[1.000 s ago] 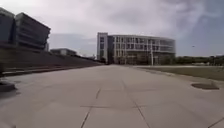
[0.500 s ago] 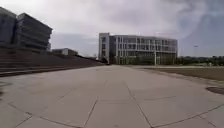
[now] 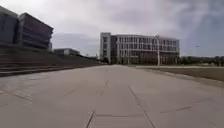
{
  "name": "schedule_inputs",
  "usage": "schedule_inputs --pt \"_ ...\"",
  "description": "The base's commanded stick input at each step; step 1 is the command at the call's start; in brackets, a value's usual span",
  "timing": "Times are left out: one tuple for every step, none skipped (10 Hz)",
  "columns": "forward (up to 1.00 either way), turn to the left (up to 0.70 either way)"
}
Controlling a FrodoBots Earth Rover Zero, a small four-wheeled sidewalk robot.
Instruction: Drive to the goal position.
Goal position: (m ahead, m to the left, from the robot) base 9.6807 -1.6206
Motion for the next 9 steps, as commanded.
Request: schedule_inputs --pt "1.00 0.00" --pt "1.00 0.00" --pt "1.00 0.00" --pt "1.00 0.00" --pt "1.00 0.00" --pt "1.00 0.00" --pt "1.00 0.00" --pt "1.00 0.00" --pt "1.00 0.00"
